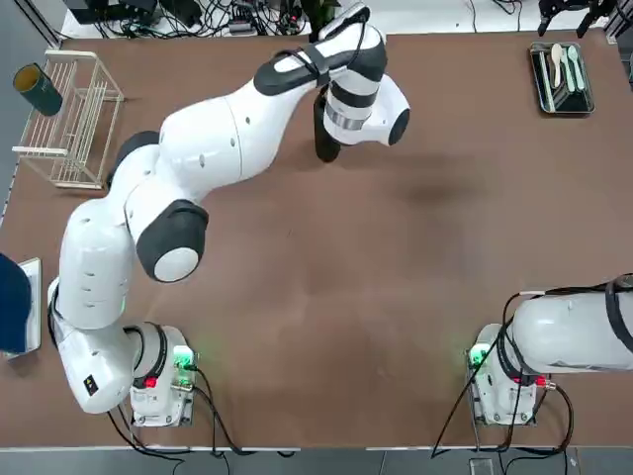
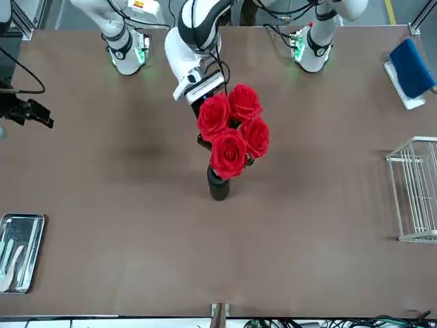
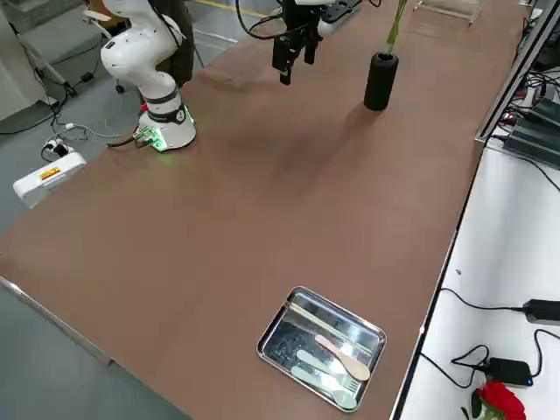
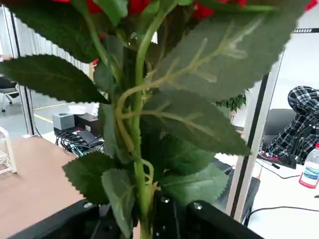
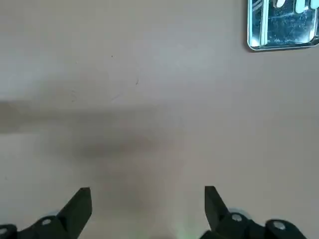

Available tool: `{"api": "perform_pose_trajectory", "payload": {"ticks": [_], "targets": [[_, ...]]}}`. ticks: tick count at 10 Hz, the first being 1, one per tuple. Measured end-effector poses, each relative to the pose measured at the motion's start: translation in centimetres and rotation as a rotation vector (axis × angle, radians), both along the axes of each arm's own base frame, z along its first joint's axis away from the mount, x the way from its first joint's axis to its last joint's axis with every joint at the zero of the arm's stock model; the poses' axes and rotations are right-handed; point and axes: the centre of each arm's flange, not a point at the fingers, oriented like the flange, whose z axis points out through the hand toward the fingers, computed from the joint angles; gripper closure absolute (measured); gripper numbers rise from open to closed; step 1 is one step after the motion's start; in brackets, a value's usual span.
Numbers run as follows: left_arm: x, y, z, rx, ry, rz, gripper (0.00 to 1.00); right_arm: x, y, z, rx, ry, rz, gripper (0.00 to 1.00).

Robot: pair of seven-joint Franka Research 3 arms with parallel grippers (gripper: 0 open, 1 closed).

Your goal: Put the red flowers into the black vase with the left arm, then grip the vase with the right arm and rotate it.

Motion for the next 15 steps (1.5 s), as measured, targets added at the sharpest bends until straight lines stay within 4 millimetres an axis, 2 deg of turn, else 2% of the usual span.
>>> {"api": "perform_pose_trajectory", "payload": {"ticks": [9,12,15], "targets": [[0.0,0.5,-3.7,0.0,-0.03,0.039,0.88,0.0,0.1,0.0,0.0,0.0,0.002,0.0],[-1.0,-0.2,-5.2,0.002,-0.046,0.035,0.88,0.0,0.1,0.0,0.0,0.001,0.002,0.0],[-1.8,-0.8,-8.5,0.045,-0.05,0.015,0.88,0.0,0.2,0.0,0.0,0.001,0.003,0.0]]}}
